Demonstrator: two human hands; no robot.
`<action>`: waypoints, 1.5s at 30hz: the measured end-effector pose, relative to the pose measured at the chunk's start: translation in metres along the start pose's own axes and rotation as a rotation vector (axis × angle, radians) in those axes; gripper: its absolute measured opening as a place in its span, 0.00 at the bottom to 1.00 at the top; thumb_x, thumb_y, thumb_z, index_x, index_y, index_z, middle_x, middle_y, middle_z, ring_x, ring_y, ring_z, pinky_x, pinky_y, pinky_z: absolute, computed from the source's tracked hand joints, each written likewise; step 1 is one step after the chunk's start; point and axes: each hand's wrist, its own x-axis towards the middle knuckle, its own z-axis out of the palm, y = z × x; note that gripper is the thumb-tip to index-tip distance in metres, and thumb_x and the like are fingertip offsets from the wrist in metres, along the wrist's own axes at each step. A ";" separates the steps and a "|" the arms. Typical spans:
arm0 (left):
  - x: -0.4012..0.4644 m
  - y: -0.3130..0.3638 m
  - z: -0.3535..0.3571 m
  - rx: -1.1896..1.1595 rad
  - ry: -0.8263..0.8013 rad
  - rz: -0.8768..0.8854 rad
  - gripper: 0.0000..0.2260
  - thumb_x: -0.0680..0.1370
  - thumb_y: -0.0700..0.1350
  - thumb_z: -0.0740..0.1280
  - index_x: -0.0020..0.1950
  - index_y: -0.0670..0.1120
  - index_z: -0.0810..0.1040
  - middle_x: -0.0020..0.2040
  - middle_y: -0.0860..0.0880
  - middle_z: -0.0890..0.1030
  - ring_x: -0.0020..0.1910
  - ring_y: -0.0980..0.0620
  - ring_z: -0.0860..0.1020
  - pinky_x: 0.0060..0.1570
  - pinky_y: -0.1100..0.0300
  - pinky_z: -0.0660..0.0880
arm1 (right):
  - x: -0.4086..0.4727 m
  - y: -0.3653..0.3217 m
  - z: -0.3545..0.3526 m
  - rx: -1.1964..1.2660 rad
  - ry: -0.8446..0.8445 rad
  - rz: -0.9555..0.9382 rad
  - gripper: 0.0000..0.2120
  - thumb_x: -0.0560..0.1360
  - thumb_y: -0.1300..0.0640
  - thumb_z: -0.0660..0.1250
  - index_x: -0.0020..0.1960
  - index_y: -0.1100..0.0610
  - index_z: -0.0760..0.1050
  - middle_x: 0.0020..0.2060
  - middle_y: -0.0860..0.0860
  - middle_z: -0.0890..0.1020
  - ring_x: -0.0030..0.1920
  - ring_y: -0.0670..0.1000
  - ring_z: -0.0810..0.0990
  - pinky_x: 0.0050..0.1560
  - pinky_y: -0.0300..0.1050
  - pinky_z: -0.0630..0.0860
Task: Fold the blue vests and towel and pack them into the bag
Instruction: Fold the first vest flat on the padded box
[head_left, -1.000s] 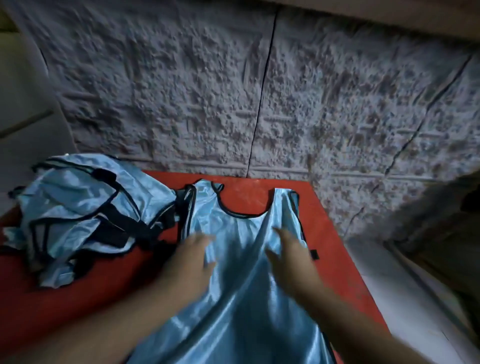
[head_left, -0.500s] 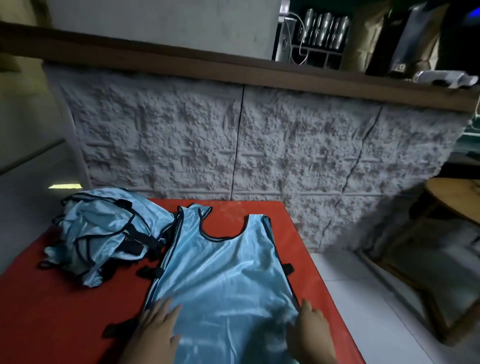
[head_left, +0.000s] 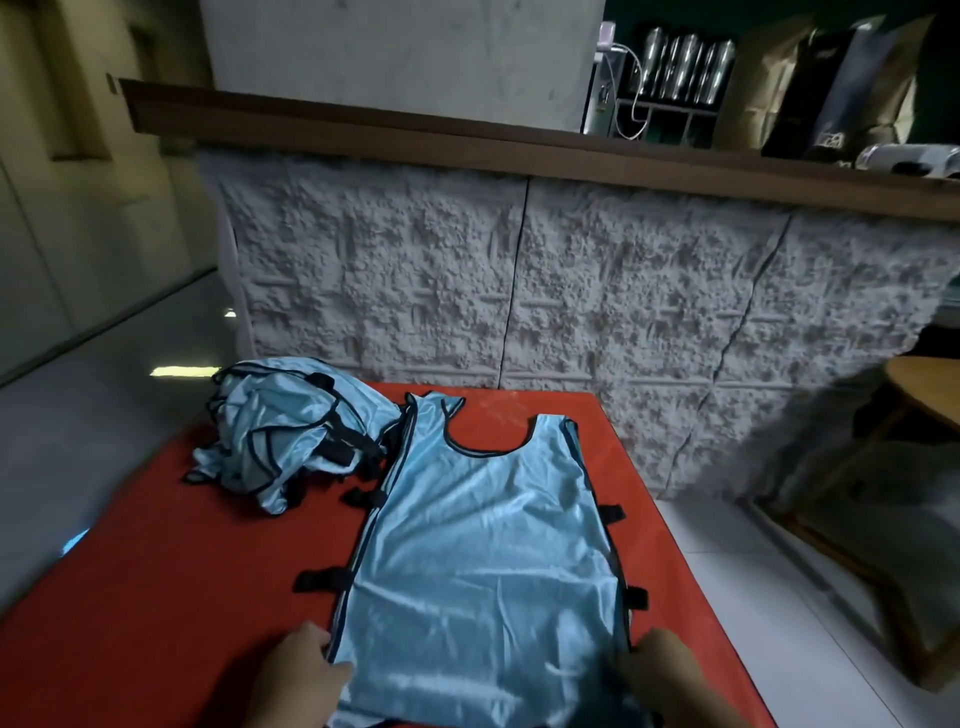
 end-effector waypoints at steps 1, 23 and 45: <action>0.001 -0.001 -0.001 -0.086 0.014 -0.020 0.11 0.65 0.44 0.79 0.40 0.48 0.79 0.35 0.51 0.82 0.37 0.50 0.81 0.40 0.58 0.74 | -0.004 0.000 0.000 0.023 -0.004 0.004 0.23 0.79 0.40 0.62 0.41 0.58 0.82 0.33 0.50 0.82 0.40 0.52 0.83 0.39 0.39 0.74; -0.033 -0.013 -0.015 -0.504 -0.147 -0.252 0.10 0.77 0.45 0.73 0.48 0.38 0.79 0.41 0.39 0.82 0.36 0.43 0.80 0.28 0.58 0.76 | -0.042 -0.006 -0.003 0.664 -0.274 0.177 0.14 0.55 0.71 0.72 0.41 0.69 0.80 0.30 0.61 0.81 0.33 0.59 0.82 0.39 0.50 0.79; 0.001 -0.018 0.007 -0.304 -0.118 -0.217 0.02 0.76 0.32 0.68 0.45 0.33 0.78 0.46 0.32 0.79 0.40 0.32 0.82 0.28 0.41 0.81 | -0.020 0.000 0.004 0.818 -0.026 0.353 0.14 0.67 0.65 0.79 0.46 0.69 0.78 0.41 0.64 0.82 0.43 0.63 0.83 0.48 0.64 0.82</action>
